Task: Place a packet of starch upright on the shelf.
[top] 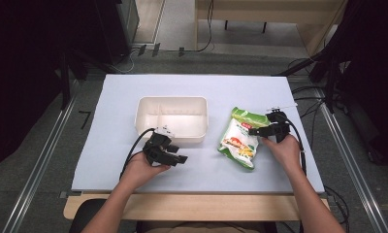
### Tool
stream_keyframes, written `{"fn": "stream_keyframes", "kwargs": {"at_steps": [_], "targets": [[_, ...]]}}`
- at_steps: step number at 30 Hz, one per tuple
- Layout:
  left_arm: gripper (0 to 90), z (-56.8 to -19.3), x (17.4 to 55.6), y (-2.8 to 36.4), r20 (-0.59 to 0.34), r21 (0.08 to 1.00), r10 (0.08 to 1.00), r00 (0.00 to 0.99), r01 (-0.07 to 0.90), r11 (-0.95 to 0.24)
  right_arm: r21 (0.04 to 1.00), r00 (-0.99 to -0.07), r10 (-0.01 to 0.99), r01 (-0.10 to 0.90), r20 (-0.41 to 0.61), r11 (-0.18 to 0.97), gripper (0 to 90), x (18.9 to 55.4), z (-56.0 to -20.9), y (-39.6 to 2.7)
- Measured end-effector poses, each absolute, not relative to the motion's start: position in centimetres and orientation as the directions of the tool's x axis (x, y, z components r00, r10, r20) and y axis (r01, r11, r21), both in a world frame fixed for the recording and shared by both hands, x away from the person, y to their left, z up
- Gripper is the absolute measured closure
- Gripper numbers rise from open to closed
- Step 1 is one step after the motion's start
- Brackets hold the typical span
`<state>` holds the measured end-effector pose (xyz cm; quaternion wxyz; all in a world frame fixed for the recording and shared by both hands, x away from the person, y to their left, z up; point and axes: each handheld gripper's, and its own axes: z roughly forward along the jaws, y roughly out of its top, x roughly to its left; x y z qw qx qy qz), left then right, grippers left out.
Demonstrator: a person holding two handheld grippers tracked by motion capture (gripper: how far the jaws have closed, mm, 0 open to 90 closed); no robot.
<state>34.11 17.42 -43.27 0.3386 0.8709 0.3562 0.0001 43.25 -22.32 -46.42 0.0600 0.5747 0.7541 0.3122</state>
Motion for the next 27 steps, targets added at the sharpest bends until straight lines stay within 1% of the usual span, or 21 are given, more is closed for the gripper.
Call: {"fn": "stream_keyframes", "kwargs": {"at_steps": [2, 5, 9, 10, 12, 14, 15, 16, 17, 19, 21, 24, 27], "targets": [[42.7, -43.3, 34.1, 17.4, -0.241, 0.590, 0.620, 0.747, 0.620, -0.517, 0.545, -0.334, 0.905, 0.826, 0.264, 0.146, 27.9, 43.3, -46.4, -22.2], [42.7, -43.3, 34.2, 17.4, -0.243, 0.592, 0.620, 0.746, 0.621, -0.514, 0.541, -0.346, 0.903, 0.825, 0.255, 0.164, 34.9, 43.4, -46.3, -21.8], [42.8, -43.2, 34.2, 17.4, -0.238, 0.588, 0.620, 0.748, 0.619, -0.521, 0.539, -0.337, 0.906, 0.828, 0.258, 0.155, 41.4, 43.4, -46.3, -21.7], [42.9, -43.2, 34.2, 17.4, -0.238, 0.588, 0.620, 0.748, 0.619, -0.521, 0.539, -0.337, 0.906, 0.828, 0.258, 0.155, 41.4, 43.4, -46.3, -21.7], [42.9, -43.2, 34.2, 17.4, -0.236, 0.589, 0.618, 0.750, 0.616, -0.523, 0.537, -0.343, 0.902, 0.829, 0.263, 0.158, 48.9, 43.3, -46.3, -21.5], [43.1, -43.3, 34.2, 17.3, -0.241, 0.590, 0.619, 0.747, 0.619, -0.518, 0.540, -0.364, 0.891, 0.824, 0.271, 0.172, 61.0, 43.3, -46.3, -21.3], [43.1, -43.3, 34.3, 17.3, -0.239, 0.591, 0.617, 0.750, 0.617, -0.520, 0.541, -0.373, 0.883, 0.823, 0.284, 0.174, 64.1, 43.3, -46.4, -21.4], [43.2, -43.3, 34.3, 17.3, -0.239, 0.591, 0.617, 0.750, 0.617, -0.520, 0.541, -0.373, 0.883, 0.823, 0.284, 0.174, 64.1, 43.3, -46.4, -21.4], [43.2, -43.2, 34.3, 17.3, -0.240, 0.593, 0.616, 0.750, 0.616, -0.519, 0.538, -0.383, 0.867, 0.826, 0.319, 0.167, 73.3, 43.3, -46.5, -21.5], [43.3, -43.2, 34.3, 17.3, -0.240, 0.593, 0.617, 0.749, 0.616, -0.518, 0.550, -0.409, 0.857, 0.814, 0.314, 0.187, 79.6, 43.2, -46.4, -21.3], [43.5, -43.2, 34.3, 17.3, -0.240, 0.593, 0.617, 0.749, 0.617, -0.518, 0.567, -0.438, 0.857, 0.792, 0.272, 0.225, 83.1, 43.0, -46.2, -20.8], [43.7, -43.1, 34.3, 17.4, -0.241, 0.592, 0.615, 0.751, 0.616, -0.520, 0.572, -0.460, 0.861, 0.774, 0.216, 0.270, 85.7, 42.8, -45.8, -20.2], [43.9, -43.1, 34.3, 17.5, -0.241, 0.596, 0.615, 0.751, 0.615, -0.516, 0.571, -0.460, 0.865, 0.773, 0.200, 0.278, 86.5, 42.7, -45.3, -19.9]]}}
